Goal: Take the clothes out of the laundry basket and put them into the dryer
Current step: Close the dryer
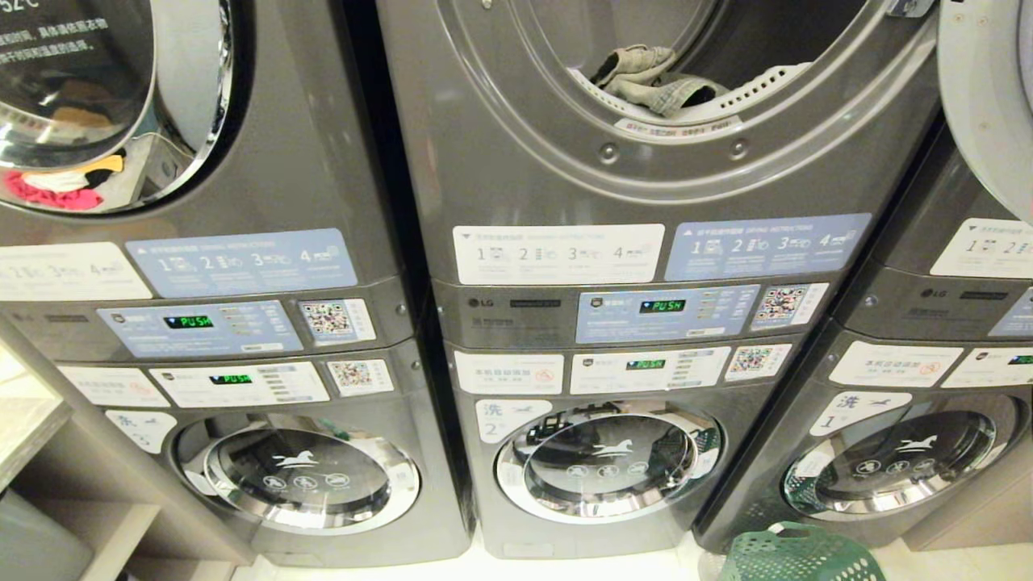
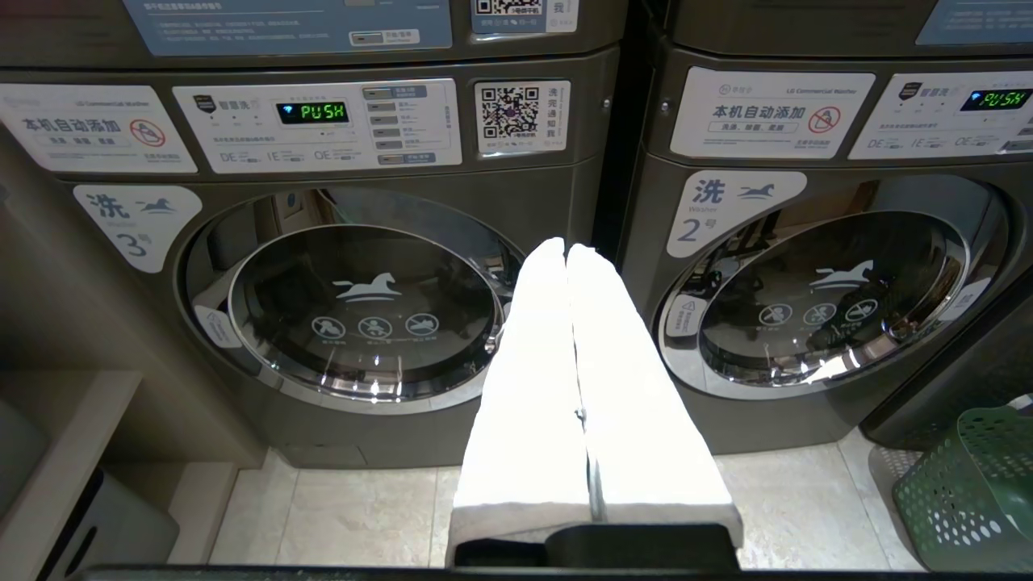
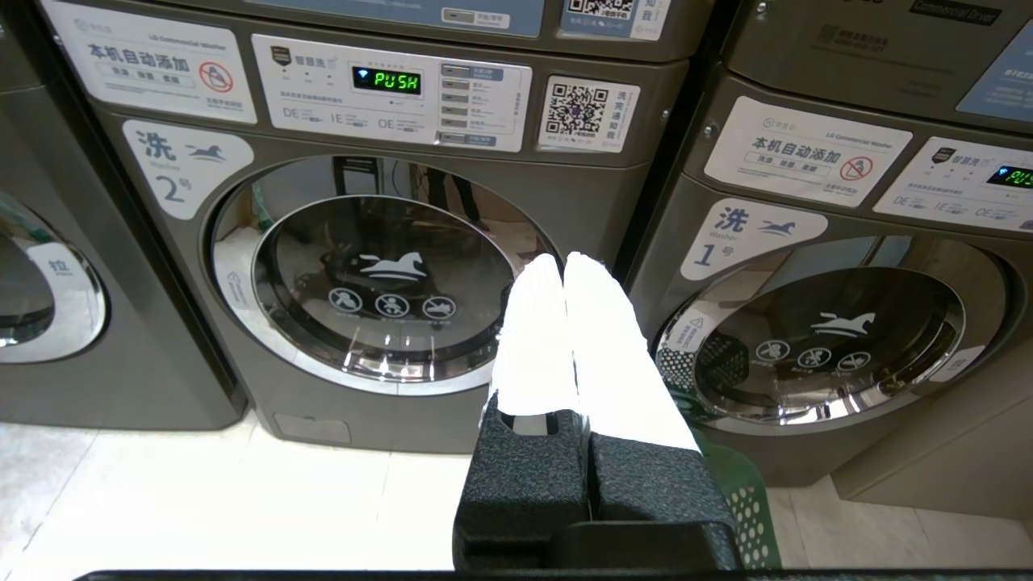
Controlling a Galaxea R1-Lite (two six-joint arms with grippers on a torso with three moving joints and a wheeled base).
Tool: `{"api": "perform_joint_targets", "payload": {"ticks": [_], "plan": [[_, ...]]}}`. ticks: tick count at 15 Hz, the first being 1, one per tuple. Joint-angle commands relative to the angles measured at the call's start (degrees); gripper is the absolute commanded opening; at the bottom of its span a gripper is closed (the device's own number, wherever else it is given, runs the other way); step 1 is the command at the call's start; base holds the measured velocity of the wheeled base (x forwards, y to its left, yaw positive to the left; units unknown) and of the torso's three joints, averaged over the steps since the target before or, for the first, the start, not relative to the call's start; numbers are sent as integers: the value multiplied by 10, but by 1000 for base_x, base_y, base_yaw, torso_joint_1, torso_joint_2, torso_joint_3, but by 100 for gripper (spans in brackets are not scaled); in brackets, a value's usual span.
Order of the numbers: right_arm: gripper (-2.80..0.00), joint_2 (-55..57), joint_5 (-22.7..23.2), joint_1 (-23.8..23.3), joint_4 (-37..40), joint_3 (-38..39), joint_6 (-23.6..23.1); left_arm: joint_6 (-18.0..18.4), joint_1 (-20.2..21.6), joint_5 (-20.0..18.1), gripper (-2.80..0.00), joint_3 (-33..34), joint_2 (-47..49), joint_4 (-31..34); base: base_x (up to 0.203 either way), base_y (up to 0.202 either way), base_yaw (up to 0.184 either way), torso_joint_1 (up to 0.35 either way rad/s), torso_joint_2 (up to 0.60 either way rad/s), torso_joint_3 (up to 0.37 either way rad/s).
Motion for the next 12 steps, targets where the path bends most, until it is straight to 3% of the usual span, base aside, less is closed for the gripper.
{"api": "perform_joint_targets", "payload": {"ticks": [1, 8, 12], "plan": [[-280, 1, 1, 0, 0, 0, 0, 2, 0, 0, -280, 0, 0, 1, 0, 0, 0, 0, 0, 0], [-280, 1, 0, 0, 0, 0, 7, 0, 0, 1, -280, 1, 0, 0, 0, 0, 0, 0, 0, 0], [-280, 1, 3, 0, -8, 0, -33, -1, 0, 1, -280, 0, 0, 0, 0, 0, 0, 0, 0, 0]]}}
